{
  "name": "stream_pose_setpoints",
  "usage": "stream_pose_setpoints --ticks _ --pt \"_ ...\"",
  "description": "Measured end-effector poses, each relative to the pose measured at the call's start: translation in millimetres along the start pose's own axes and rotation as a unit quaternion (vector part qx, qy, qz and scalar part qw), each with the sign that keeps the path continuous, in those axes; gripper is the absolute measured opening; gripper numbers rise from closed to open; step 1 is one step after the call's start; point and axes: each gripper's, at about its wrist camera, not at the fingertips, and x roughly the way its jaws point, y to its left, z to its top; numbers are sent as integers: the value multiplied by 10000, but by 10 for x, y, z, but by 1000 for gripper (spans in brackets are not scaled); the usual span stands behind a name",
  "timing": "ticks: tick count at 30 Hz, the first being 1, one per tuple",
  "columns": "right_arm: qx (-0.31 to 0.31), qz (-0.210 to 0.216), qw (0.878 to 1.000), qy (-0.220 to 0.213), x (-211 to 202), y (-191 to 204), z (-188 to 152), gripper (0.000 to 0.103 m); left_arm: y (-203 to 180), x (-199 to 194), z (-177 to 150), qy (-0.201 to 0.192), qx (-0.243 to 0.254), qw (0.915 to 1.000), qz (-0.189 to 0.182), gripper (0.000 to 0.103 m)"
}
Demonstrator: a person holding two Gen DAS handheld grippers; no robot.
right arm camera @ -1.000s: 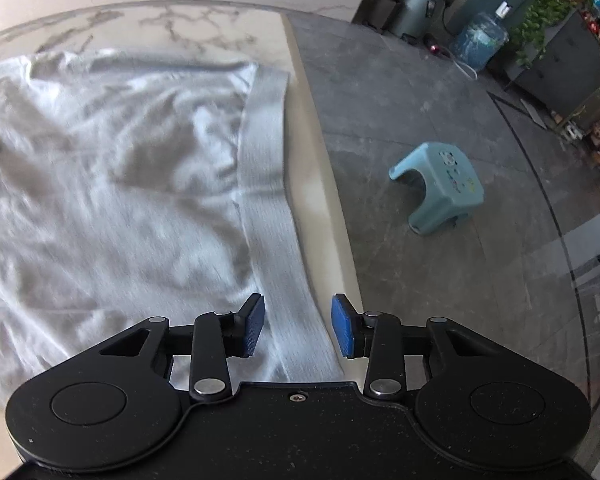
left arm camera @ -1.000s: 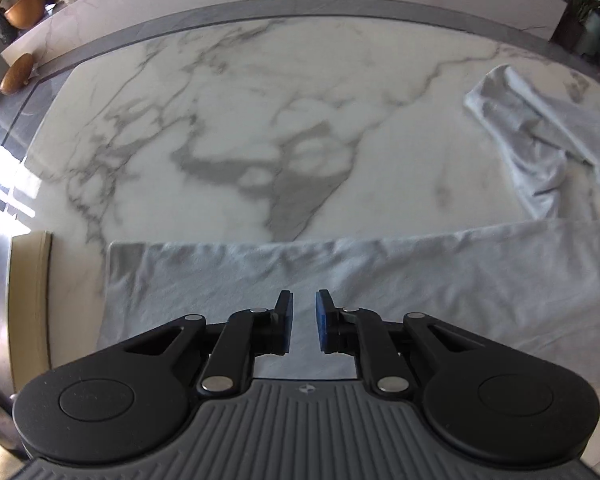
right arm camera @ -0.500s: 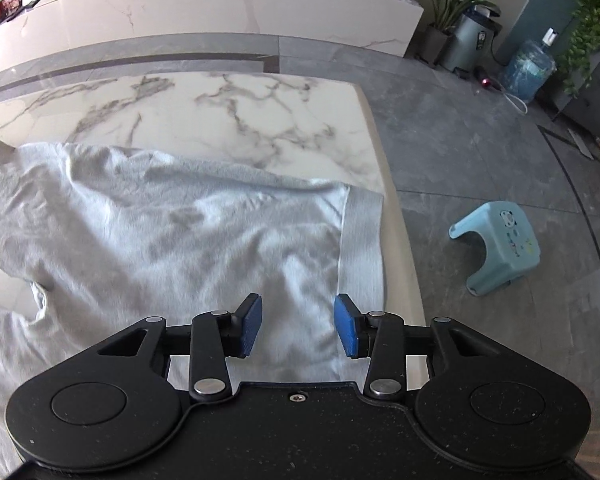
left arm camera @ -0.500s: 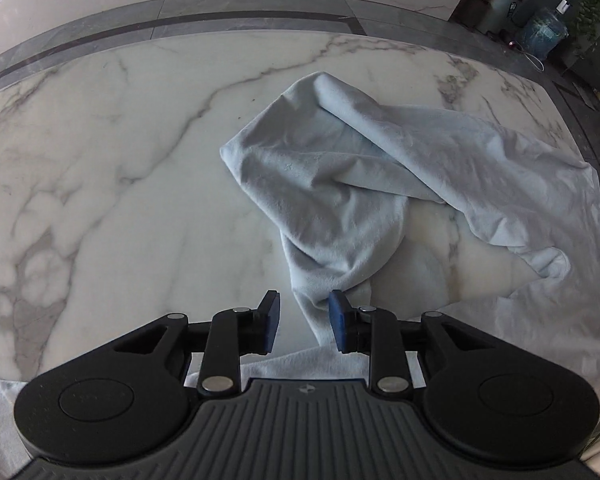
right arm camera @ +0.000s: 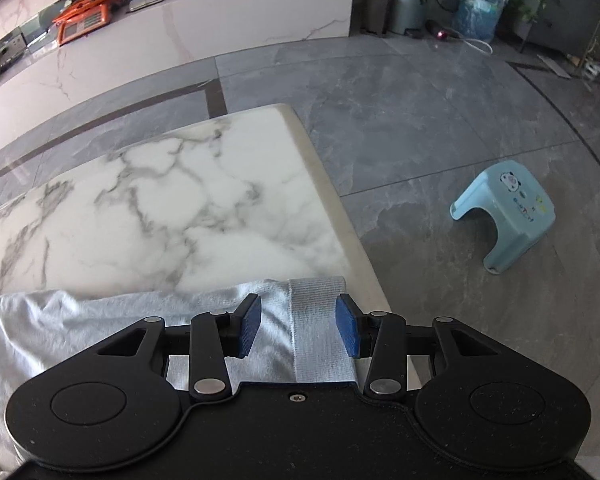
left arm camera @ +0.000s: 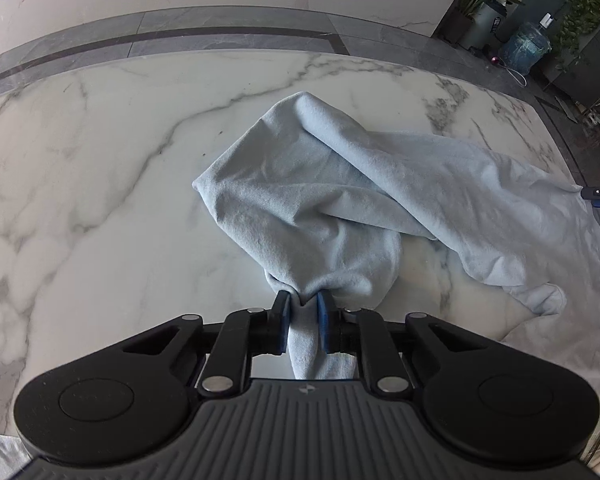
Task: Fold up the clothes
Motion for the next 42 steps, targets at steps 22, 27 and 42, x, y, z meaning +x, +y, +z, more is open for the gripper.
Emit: stream_pose_setpoints --ticks 22,27,42 --pt "-342 -375 9987 -18 89 192 -127 40 725 -861 389 -556 751 9680 2328 4" --pt "-368 -375 9986 -36 88 177 -124 40 939 -768 272 -343 276 9792 1982 13" --pt "-701 -320 9969 -176 -133 356 -162 39 1229 -494 -168 -19 -443 9899 1346 43"
